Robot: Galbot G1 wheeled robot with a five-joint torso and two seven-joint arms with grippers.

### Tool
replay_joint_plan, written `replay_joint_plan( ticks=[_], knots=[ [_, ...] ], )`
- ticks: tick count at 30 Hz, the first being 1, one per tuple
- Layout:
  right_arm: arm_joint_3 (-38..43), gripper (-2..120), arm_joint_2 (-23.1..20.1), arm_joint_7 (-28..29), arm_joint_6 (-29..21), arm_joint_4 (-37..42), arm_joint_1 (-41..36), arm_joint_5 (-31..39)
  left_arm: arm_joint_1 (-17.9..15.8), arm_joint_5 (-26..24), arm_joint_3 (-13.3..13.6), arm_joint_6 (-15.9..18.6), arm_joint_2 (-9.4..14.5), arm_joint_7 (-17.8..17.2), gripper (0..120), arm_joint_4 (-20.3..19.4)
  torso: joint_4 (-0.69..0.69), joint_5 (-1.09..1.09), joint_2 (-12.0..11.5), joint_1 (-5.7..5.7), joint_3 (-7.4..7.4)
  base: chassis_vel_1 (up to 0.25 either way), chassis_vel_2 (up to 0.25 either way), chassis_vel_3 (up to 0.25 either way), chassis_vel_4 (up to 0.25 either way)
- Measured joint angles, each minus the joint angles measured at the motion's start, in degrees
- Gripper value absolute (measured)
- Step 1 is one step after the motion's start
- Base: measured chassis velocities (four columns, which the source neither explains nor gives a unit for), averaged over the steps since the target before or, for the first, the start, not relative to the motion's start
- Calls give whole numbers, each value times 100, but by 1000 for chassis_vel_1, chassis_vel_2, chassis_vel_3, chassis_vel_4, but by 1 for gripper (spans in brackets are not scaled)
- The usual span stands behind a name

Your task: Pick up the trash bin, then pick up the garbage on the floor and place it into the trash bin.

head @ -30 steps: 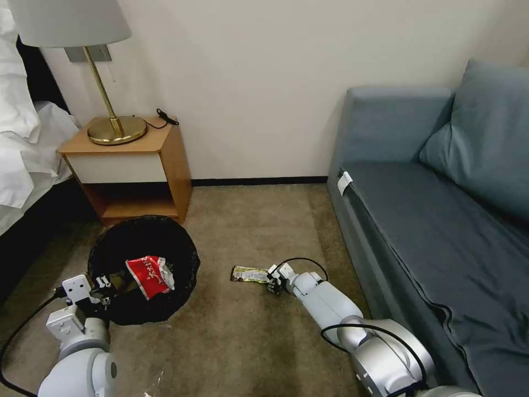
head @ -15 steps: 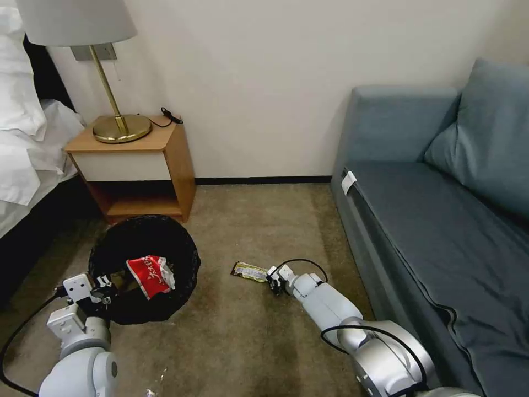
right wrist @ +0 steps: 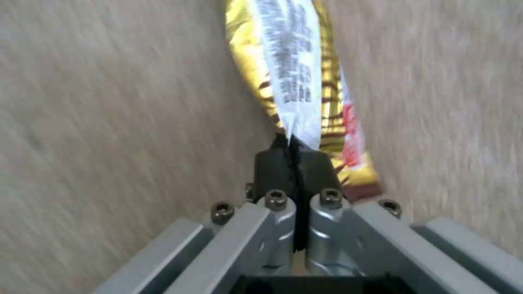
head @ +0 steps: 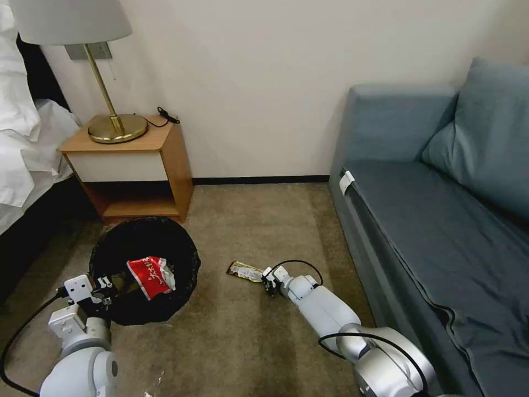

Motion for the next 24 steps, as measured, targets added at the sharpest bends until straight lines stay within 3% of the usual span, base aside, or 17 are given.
replay_joint_plan(
  ticks=[14,24],
  knots=[
    [273,0,-410,314,33,1424,-274,864,-201,-70,2,165,0,-5,1,98,-1,1,1,0,-1,0,0,0,0],
    [821,0,-523,673,733,1737,-351,1274,-382,-82,18,208,1,-13,1,319,-1,2,3,-1,-1,0,0,0,0]
  ],
)
